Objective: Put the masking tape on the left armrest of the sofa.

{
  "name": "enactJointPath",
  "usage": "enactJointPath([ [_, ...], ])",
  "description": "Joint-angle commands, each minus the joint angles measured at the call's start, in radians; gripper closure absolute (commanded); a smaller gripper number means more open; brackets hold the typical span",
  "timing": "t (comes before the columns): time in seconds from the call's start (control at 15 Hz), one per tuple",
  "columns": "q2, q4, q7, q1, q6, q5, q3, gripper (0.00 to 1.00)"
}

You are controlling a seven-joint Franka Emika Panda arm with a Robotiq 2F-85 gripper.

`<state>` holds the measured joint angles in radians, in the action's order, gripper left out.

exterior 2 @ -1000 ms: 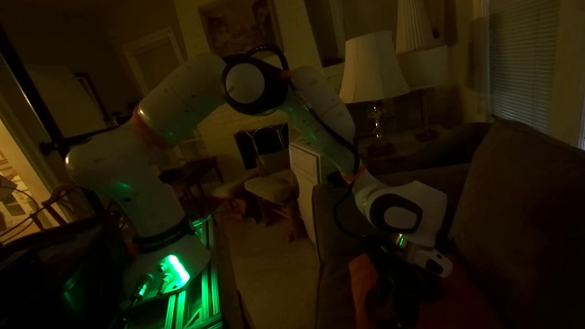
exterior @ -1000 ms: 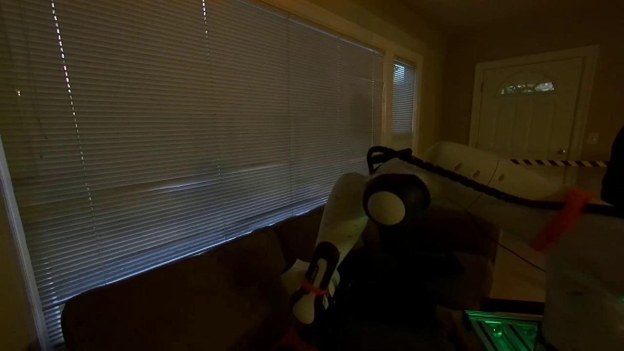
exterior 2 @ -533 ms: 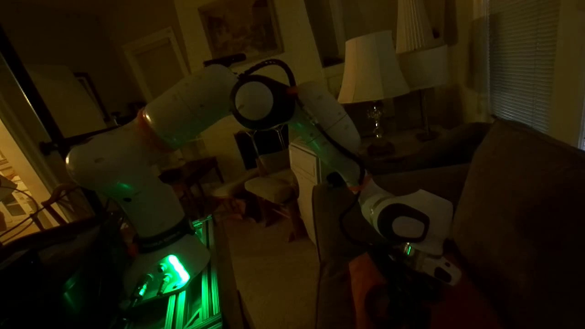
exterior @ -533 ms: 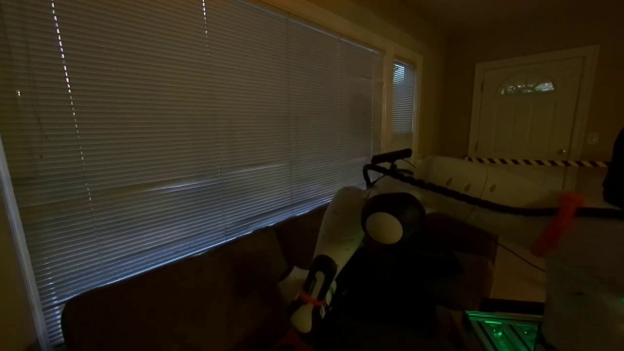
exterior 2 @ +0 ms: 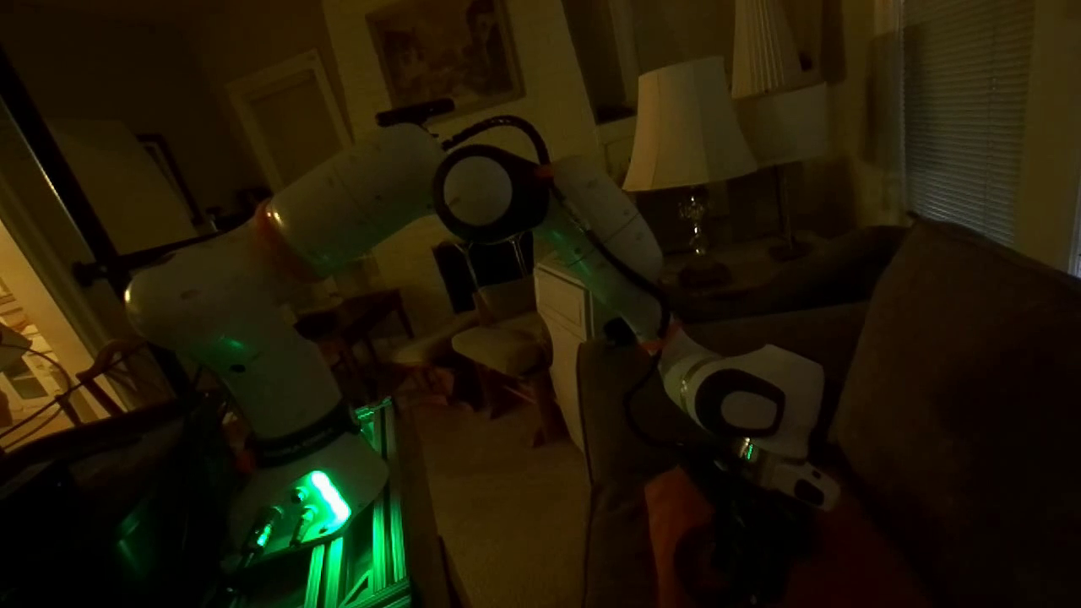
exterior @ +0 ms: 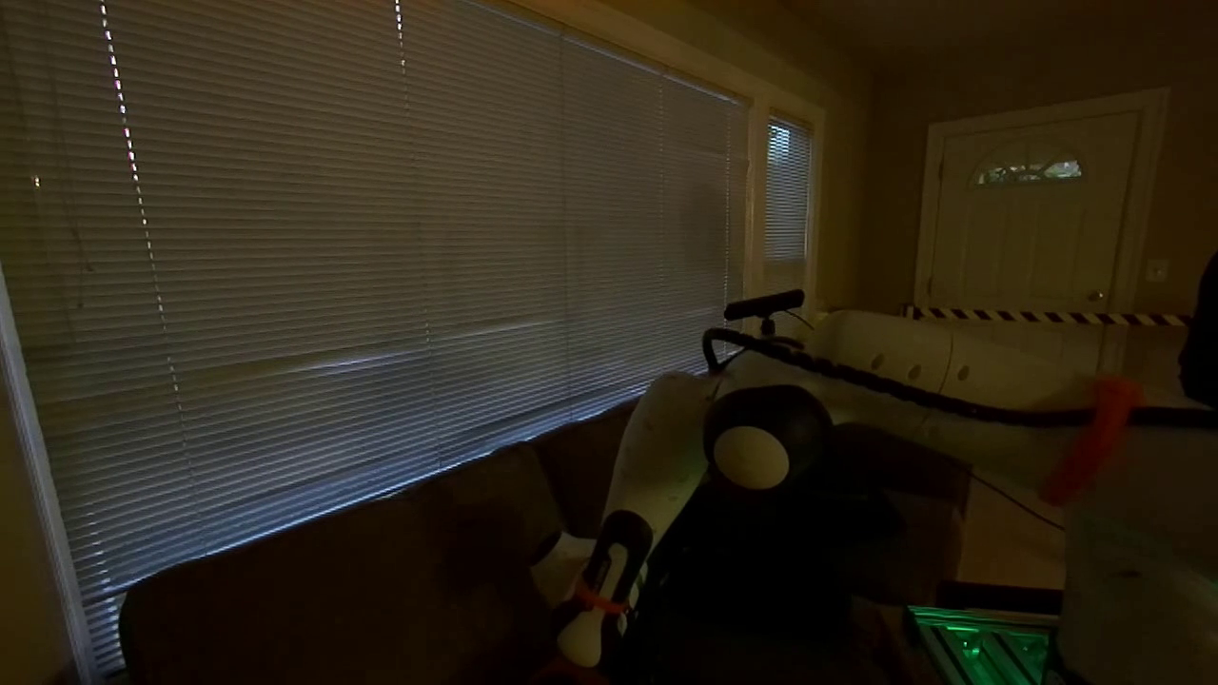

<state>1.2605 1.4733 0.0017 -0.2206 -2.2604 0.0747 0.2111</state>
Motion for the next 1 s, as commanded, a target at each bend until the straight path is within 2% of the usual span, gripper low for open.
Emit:
enactJointPath([
  [0.0, 0.027, -0.034, 0.007, 0.005, 0.033, 0.007, -0.003, 0.28],
  [0.07, 0.029, -0.036, 0.006, 0.005, 0.036, 0.007, -0.003, 0.3],
  [0.33, 0.034, -0.041, 0.004, 0.004, 0.045, 0.006, -0.004, 0.64],
  [0.67, 0.041, -0.049, -0.001, 0.007, 0.054, 0.008, -0.013, 0.99],
  [0.73, 0.041, -0.048, 0.0, 0.009, 0.052, 0.008, -0.014, 1.0],
  [0.8, 0.04, -0.047, -0.001, 0.011, 0.05, 0.009, -0.014, 0.96],
  [0.93, 0.034, -0.042, 0.001, 0.014, 0.051, 0.009, -0.012, 0.97],
])
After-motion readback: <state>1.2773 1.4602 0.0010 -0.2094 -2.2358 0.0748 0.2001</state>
